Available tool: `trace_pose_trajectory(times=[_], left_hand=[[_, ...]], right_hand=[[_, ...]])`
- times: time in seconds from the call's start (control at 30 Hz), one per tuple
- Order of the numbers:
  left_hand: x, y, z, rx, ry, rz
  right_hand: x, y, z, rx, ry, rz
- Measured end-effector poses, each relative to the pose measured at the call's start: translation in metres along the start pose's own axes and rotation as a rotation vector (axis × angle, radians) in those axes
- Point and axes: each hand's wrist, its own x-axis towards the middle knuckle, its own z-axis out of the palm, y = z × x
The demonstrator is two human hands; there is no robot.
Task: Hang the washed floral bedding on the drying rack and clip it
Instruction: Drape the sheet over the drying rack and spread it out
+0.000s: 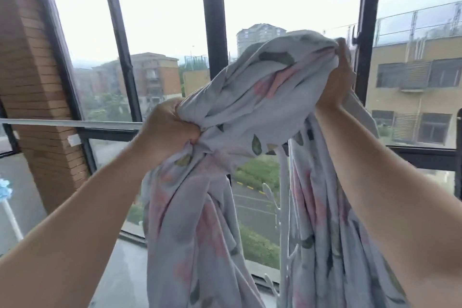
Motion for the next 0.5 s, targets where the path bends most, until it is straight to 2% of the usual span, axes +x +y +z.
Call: trace_pose_trajectory(times=[0.13, 0.27, 0.4, 0.5], left_hand=[[0.035, -0.005, -0.017, 0.171, 0.241, -0.015], [0.064, -0.017, -0.051, 0.282, 0.432, -0.036], [0.081, -0.026, -0.079, 0.442, 0.673, -0.042], [0.081, -0.043, -0.085, 0.497, 0.813, -0.134]], right_hand=[[0.023, -0.006, 0.053, -0.192, -0.142, -0.234], [0.048, 0.001, 0.123, -0.263, -0.339, -0.366], [0.05, -0.004, 0.189, -0.233, -0.464, -0.447], [0.036, -0.008, 0.231, -0.168, -0.599, -0.399]])
